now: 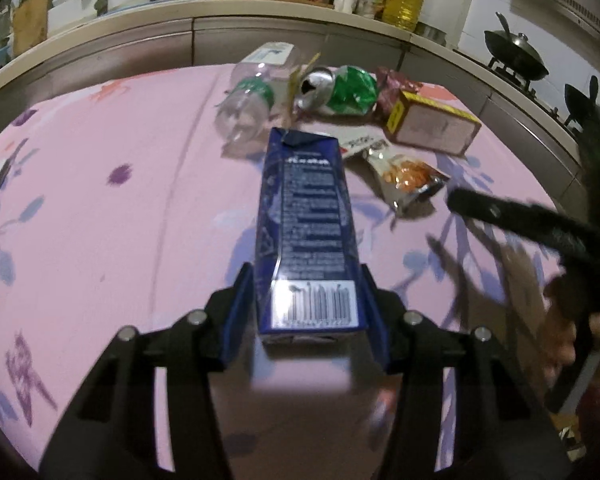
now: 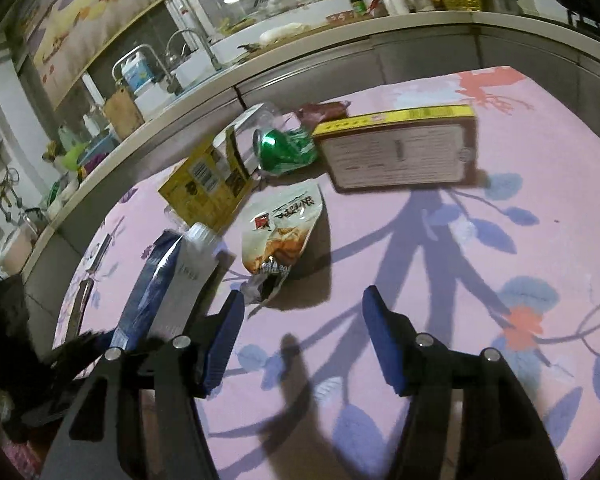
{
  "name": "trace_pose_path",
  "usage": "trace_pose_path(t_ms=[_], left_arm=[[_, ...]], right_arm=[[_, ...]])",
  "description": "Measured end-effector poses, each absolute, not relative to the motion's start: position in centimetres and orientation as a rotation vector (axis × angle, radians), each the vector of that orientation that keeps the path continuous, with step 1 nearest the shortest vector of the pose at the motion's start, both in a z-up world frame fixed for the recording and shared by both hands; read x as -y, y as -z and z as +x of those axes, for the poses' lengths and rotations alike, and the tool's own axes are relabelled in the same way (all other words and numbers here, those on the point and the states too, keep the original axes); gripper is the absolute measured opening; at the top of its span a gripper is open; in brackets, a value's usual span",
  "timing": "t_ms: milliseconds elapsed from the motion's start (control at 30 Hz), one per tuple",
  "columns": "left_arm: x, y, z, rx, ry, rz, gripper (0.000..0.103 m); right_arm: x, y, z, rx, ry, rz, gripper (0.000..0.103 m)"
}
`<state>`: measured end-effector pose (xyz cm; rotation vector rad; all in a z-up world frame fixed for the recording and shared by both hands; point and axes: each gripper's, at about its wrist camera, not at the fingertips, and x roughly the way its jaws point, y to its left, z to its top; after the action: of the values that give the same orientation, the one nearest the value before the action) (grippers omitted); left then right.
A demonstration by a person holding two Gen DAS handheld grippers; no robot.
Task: Collect trash
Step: 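Grasp the snack bag with the right gripper while the left gripper holds the carton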
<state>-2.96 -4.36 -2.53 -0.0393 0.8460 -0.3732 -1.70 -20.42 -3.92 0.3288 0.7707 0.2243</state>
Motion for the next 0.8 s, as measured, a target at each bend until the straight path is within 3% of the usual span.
trace_pose_path(t_ms=[67, 100, 167, 400, 733, 800], left_arm=[[3.8, 2.6, -3.5, -0.864, 0.363, -0.055, 0.052], [3.6, 2.7, -3.4, -0.881, 0.358, -0.067, 0.061], [3.3, 2.5, -3.3, -0.878, 0.346, -0.09, 0.067], [4.7, 1.2, -2.2, -0.834, 0.36, -0.068, 0.071], [6.7, 3.6, 0.0, -0.874, 0.256, 0.017, 0.071], [6.6, 3.7, -0.1, -0.855, 0.232, 0.041, 0.063]], right_arm=[[19.9, 4.1, -1.2, -0.78, -0.226, 0.316, 0.059], [19.7, 4.1, -0.8, -0.786, -0.225, 0.314, 0.059], [19.3, 4.2, -0.5, -0.789, -0.23, 0.323, 0.059], [20.0, 4.3, 0.1, -0.8, -0.26, 0.42, 0.059], [23.1, 5.8, 2.2, -0.831, -0.326, 0.748, 0.059], [23.6, 5.9, 2.7, -0.833, -0.33, 0.785, 0.055]])
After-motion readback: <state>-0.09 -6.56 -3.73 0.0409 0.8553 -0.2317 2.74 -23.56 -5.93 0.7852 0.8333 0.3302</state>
